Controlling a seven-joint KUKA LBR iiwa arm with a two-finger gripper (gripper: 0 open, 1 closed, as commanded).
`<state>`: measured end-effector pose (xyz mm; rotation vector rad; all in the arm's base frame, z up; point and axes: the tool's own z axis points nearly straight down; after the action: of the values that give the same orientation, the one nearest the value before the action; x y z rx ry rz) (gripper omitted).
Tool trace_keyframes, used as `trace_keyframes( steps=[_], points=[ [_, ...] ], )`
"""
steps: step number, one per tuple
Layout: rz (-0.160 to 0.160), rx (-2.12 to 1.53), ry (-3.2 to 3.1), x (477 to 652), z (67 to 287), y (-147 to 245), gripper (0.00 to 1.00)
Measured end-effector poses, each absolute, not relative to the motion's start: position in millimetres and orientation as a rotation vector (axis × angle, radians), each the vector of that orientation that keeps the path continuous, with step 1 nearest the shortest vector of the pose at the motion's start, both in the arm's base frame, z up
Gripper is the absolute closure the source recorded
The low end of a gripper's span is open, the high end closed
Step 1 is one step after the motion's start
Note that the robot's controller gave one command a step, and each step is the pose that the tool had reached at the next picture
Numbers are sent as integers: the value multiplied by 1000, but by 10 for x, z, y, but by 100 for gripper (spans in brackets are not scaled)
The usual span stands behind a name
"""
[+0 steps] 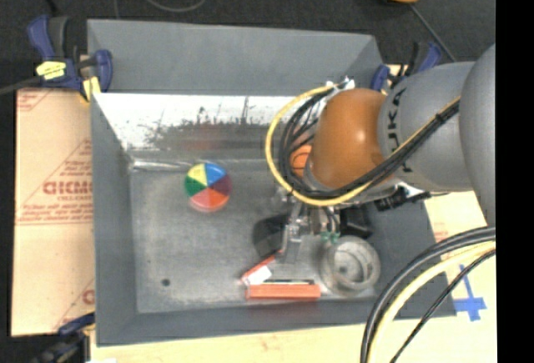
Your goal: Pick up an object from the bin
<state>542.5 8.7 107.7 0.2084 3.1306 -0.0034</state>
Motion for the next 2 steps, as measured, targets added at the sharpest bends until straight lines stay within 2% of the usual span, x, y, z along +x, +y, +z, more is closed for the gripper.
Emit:
trace_keyframes(
  steps=[1, 2],
  points=[
    [5, 205, 3135, 5524, 940, 127, 0],
    [6, 211, 3138, 5535, 737, -72, 100]
  ],
)
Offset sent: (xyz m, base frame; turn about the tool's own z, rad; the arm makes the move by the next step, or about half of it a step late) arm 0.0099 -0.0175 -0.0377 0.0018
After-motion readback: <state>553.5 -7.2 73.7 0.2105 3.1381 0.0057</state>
